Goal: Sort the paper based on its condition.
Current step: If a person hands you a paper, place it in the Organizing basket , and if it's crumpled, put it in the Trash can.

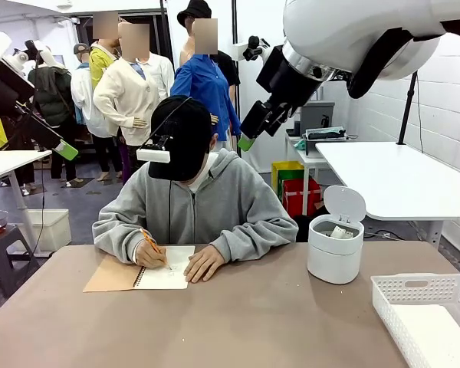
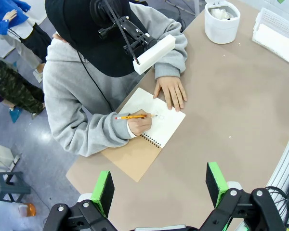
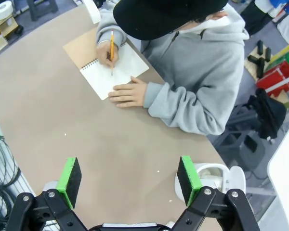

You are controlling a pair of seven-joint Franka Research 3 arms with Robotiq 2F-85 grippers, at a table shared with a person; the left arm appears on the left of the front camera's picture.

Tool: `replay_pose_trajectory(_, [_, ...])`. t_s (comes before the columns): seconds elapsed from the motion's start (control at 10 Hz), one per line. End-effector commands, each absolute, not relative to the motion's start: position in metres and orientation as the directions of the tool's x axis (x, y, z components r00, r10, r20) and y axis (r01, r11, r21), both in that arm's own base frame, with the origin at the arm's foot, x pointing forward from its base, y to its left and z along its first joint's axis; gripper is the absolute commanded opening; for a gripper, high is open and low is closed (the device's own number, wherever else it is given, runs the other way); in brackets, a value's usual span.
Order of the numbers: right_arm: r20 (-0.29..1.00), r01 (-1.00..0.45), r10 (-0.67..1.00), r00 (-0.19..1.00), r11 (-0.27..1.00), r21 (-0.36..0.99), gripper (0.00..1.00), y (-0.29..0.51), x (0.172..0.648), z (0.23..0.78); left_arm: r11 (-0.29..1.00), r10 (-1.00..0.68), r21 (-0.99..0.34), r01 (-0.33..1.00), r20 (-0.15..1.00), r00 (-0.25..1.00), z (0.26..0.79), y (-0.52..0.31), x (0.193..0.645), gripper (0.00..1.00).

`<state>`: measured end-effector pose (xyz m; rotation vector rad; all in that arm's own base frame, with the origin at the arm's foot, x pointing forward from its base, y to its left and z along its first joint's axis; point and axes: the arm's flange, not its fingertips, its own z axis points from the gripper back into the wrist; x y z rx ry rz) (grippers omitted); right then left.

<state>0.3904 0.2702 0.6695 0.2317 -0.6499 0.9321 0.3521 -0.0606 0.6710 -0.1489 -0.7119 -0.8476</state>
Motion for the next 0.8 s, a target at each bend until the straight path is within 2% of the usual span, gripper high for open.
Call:
replay_pose_trajectory(0.0, [0.615, -0.802, 0.661, 0.430, 0.592, -0.075, 1.00, 0.2704, 0.3896, 0.6702, 0.670, -0.630, 0.156, 0.726, 0.636, 0.445, 0.6710, -0.0604, 0.3527, 1.00])
replay_pose_trajectory(0.7, [0.615, -0.802, 0.661, 0.430, 0.592, -0.075, 1.00, 0.2704, 0.3896, 0.6702, 0.670, -0.630, 0.156, 0.726, 0.636, 0.445, 0.6710, -0.0604, 0.3527, 1.00])
